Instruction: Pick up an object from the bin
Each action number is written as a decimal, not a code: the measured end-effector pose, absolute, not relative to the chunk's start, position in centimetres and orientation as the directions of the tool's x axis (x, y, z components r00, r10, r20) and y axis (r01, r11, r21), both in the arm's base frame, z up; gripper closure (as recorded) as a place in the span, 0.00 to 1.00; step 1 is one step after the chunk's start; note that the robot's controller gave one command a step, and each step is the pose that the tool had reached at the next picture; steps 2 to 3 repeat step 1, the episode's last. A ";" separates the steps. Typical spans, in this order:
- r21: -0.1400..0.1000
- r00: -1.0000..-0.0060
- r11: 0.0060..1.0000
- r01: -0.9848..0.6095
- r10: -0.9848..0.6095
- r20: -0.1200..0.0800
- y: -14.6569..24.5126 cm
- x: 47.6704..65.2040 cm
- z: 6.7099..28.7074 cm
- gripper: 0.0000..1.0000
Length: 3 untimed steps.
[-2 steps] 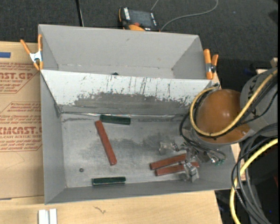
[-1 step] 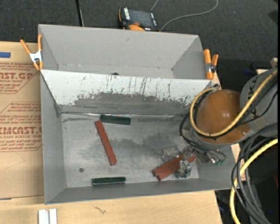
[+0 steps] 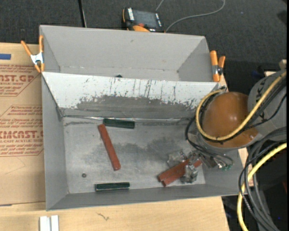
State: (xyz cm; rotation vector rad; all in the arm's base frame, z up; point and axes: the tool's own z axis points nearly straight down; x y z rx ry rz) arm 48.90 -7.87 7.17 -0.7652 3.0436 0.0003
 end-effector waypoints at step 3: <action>-0.001 -0.881 0.881 -0.473 -0.473 -0.003 -7.8 49.0 10.6 1.00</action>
Offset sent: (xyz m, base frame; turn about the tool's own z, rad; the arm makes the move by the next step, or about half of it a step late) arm 0.0002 0.0001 0.0338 0.0000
